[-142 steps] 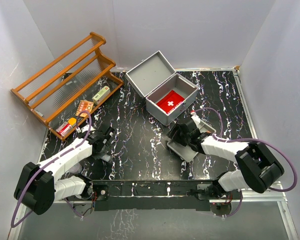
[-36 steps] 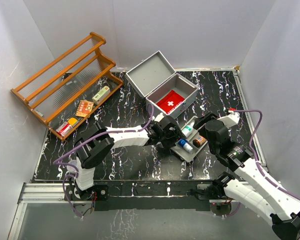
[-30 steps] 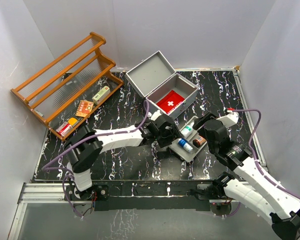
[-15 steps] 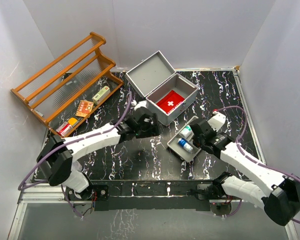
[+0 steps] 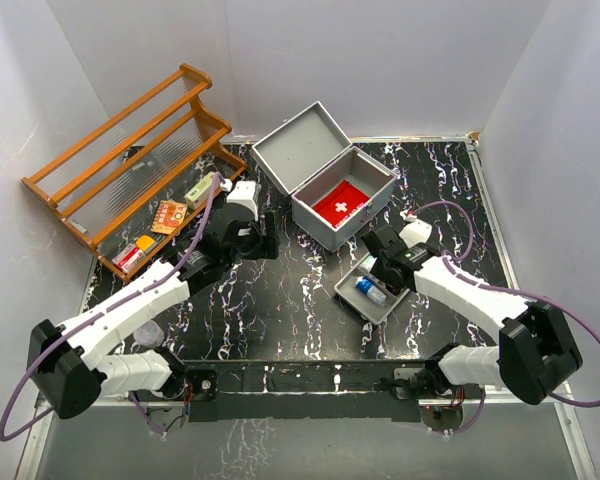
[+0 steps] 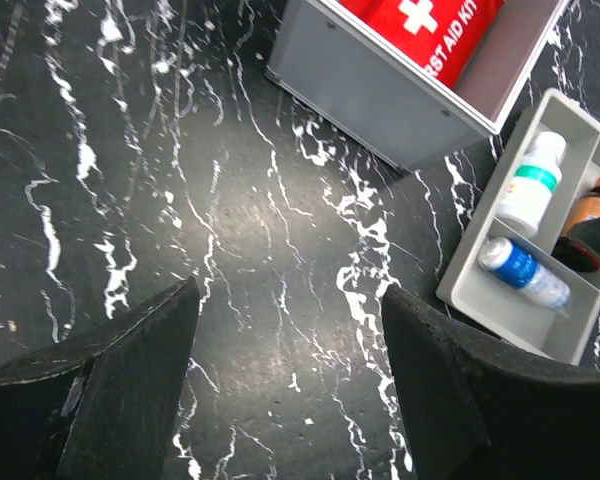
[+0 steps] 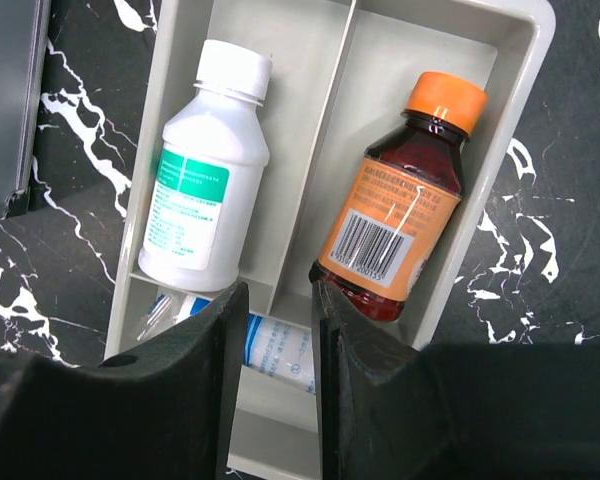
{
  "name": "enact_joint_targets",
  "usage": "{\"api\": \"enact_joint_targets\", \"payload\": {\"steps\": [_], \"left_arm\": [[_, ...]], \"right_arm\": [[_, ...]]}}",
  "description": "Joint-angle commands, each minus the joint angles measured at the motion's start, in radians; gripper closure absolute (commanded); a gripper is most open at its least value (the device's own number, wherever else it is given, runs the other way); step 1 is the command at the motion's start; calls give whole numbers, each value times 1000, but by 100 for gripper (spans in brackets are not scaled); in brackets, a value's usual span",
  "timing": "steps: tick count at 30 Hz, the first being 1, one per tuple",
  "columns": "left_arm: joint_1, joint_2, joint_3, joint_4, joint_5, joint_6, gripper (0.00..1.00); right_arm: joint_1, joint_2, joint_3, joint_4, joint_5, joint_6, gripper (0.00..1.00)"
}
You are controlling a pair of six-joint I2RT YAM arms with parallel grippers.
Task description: Organize the medicine kit
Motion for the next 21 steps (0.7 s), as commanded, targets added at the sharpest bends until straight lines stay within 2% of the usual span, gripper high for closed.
{"api": "enact_joint_targets", "payload": {"steps": [1, 21], "left_arm": [[4, -73, -32, 18, -85, 75, 27], [5, -147, -111, 74, -92, 74, 23]], "right_arm": [[-13, 27, 56, 12, 38, 25, 70], [-31, 159, 39, 125, 20, 28, 72]]}}
